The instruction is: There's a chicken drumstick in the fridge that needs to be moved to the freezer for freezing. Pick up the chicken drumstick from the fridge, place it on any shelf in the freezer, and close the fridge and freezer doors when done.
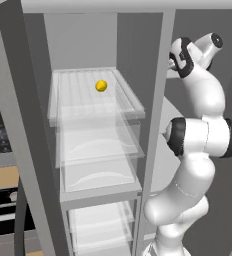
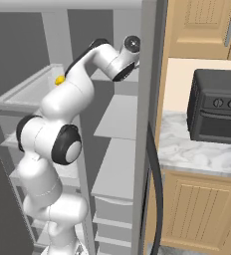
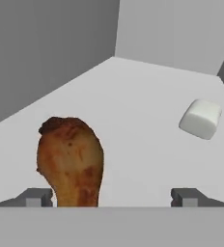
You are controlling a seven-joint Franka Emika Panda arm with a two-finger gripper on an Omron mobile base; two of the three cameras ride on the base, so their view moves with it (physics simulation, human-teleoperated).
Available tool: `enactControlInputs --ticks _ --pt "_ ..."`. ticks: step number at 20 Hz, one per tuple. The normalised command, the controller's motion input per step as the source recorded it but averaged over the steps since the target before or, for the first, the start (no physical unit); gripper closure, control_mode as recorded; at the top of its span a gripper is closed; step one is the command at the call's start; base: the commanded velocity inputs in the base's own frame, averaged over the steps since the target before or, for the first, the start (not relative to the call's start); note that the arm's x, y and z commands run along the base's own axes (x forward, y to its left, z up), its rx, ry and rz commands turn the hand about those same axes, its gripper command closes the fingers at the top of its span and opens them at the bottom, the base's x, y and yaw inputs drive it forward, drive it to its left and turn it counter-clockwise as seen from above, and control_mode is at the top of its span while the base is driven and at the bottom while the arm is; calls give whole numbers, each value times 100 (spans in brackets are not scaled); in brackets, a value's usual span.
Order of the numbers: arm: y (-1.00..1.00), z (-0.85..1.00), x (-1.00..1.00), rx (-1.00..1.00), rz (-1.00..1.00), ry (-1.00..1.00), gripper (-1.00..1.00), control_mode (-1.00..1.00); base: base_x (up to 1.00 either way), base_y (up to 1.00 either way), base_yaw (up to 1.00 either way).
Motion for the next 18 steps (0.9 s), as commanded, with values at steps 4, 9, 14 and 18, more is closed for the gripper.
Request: enactControlInputs --ticks 4,9,14,18 --pt "5 -6 -61 0 0 0 -100 -100 0 0 0" --pt "41 -13 -85 0 0 0 -100 -100 0 0 0" --pt "83 0 -97 -5 0 0 -100 -100 0 0 0" --pt "25 0 -100 -4 -10 3 -100 -100 0 0 0"
